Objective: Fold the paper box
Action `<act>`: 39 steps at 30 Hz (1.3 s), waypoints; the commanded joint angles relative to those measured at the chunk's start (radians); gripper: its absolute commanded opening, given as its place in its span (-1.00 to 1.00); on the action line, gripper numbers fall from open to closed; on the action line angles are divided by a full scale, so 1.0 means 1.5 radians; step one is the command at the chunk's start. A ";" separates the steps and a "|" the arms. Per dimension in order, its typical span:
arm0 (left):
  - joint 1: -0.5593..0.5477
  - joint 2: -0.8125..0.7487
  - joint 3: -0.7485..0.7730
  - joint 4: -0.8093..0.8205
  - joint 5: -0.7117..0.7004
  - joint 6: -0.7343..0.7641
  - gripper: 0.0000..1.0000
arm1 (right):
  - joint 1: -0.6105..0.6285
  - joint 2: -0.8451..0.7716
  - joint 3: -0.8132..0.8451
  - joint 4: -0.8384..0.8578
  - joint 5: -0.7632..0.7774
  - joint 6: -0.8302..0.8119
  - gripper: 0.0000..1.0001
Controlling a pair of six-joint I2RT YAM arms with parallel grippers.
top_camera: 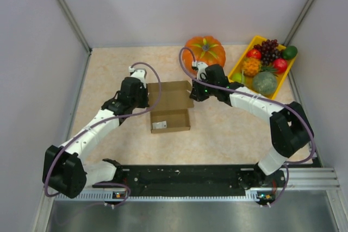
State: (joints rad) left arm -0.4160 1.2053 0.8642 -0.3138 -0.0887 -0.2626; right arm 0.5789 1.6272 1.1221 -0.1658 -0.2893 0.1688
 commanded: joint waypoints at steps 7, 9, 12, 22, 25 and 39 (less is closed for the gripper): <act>-0.045 -0.053 -0.043 0.110 -0.152 -0.131 -1.00 | 0.112 -0.075 -0.007 0.039 0.322 0.163 -1.00; -0.064 -0.048 -0.047 0.133 -0.211 -0.161 -1.00 | 0.125 -0.075 -0.016 0.064 0.391 0.177 -1.00; -0.076 -0.028 -0.043 0.160 -0.249 -0.197 -1.00 | 0.136 -0.061 -0.018 0.098 0.455 0.197 -1.00; -0.105 -0.004 -0.127 0.343 -0.289 -0.222 -1.00 | 0.204 -0.028 -0.048 0.201 0.653 0.234 -1.00; -0.110 0.008 -0.144 0.363 -0.286 -0.226 -1.00 | 0.216 -0.019 -0.079 0.238 0.671 0.235 -1.00; -0.147 -0.041 -0.270 0.455 -0.260 -0.223 -1.00 | 0.247 -0.063 -0.260 0.437 0.668 0.175 -1.00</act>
State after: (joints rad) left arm -0.6224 1.1793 0.5125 0.3206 -0.4911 -0.5743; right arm 0.9157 1.5589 0.7727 0.4210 0.6853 0.4713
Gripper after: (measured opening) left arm 0.011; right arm 0.007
